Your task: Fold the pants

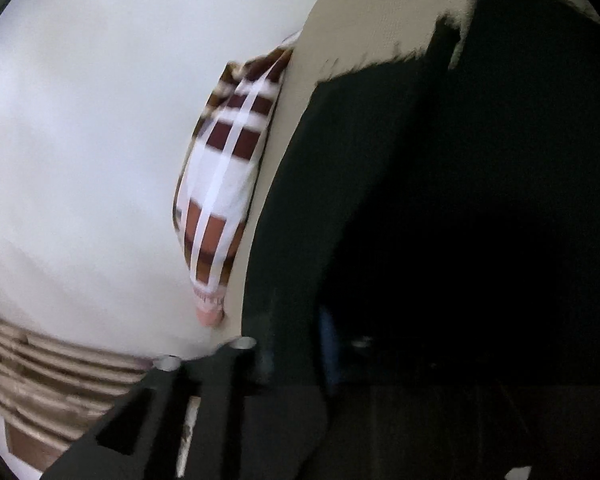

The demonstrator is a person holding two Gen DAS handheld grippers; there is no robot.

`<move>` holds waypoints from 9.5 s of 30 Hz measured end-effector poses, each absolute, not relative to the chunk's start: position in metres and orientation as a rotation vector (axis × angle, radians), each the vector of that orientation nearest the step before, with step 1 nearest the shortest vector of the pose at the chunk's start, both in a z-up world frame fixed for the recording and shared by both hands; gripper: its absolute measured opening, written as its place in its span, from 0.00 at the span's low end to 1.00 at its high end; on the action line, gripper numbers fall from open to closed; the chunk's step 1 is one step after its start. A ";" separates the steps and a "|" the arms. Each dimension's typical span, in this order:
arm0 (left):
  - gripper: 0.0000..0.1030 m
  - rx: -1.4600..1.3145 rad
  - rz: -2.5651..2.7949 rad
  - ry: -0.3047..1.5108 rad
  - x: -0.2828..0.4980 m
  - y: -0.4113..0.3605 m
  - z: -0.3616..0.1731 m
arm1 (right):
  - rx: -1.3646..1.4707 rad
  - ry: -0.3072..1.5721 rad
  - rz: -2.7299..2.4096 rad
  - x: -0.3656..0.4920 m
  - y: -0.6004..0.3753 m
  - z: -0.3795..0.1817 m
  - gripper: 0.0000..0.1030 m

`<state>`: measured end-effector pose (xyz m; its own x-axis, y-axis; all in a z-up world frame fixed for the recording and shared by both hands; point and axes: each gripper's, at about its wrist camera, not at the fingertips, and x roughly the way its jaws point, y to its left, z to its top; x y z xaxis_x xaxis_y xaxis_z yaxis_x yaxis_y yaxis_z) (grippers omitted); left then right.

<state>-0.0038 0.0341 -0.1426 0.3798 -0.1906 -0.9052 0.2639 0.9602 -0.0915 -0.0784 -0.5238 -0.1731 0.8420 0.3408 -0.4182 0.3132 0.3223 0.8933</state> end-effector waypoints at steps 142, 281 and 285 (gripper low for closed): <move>0.99 -0.018 -0.249 0.976 -0.024 0.069 -0.096 | 0.716 0.682 0.123 -0.215 -0.510 -0.092 0.30; 0.21 -0.116 -0.324 1.082 0.123 0.138 -0.124 | 0.250 0.982 0.588 0.074 -0.263 -0.136 0.08; 0.21 -0.133 -0.314 1.051 0.126 0.140 -0.131 | 0.236 0.954 0.551 0.070 -0.263 -0.133 0.08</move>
<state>0.1261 0.1398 -0.1309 0.4567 -0.3171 -0.8312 0.1909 0.9475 -0.2566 0.0701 -0.2632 -0.1329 0.4549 0.5432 -0.7057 -0.3407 0.8383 0.4256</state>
